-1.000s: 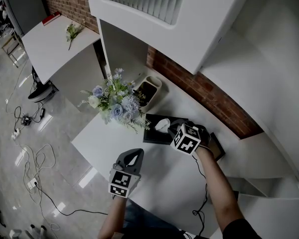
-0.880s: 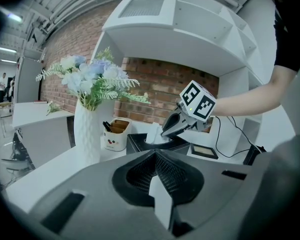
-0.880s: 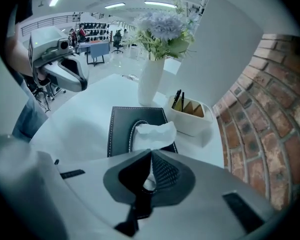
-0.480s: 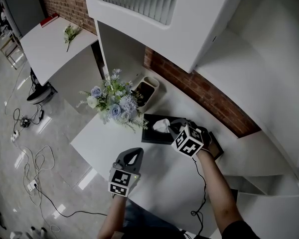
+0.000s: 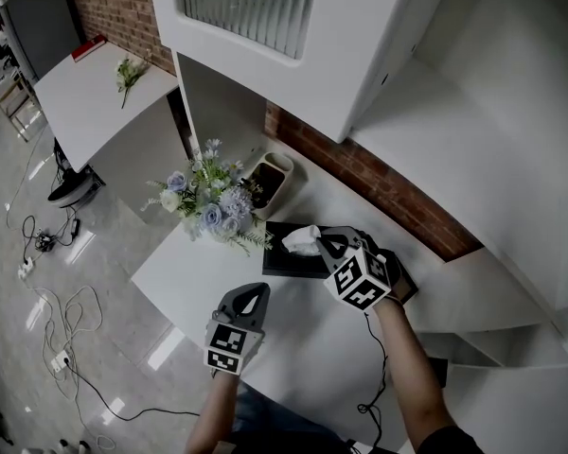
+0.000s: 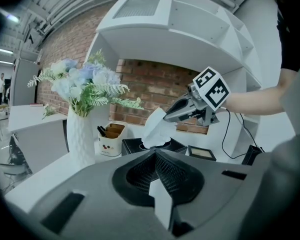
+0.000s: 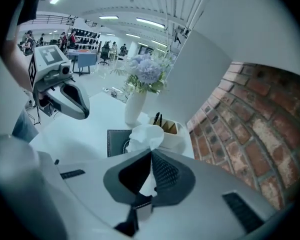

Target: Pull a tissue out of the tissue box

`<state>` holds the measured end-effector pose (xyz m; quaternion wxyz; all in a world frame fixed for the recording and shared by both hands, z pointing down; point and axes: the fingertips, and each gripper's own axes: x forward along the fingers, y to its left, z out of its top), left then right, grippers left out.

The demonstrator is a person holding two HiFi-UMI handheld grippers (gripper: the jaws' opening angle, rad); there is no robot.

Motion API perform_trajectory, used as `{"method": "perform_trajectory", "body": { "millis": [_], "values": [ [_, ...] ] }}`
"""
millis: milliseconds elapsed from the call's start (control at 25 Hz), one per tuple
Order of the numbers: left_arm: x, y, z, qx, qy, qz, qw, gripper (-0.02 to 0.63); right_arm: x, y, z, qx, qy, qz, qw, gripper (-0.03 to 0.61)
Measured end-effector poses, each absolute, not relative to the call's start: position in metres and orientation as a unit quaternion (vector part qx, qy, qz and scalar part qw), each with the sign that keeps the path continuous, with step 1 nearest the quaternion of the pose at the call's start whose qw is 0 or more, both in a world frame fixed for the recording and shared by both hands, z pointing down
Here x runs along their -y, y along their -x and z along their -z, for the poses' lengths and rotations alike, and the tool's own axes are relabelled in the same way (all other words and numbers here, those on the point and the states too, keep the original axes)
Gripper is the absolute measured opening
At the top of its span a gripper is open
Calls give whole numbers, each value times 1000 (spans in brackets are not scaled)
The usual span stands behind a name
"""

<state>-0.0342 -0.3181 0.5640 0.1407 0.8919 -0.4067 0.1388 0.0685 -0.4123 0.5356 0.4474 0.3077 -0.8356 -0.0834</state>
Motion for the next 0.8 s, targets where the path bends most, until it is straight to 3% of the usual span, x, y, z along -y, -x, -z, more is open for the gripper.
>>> {"method": "perform_trajectory", "body": {
  "millis": [440, 800],
  "values": [
    [320, 19, -543, 390, -903, -132, 121, 9, 397, -72, -446, 845, -386, 112, 353, -2],
    [341, 15, -504, 390, -910, -109, 89, 9, 376, -93, -374, 850, -494, 78, 166, -2]
  ]
}}
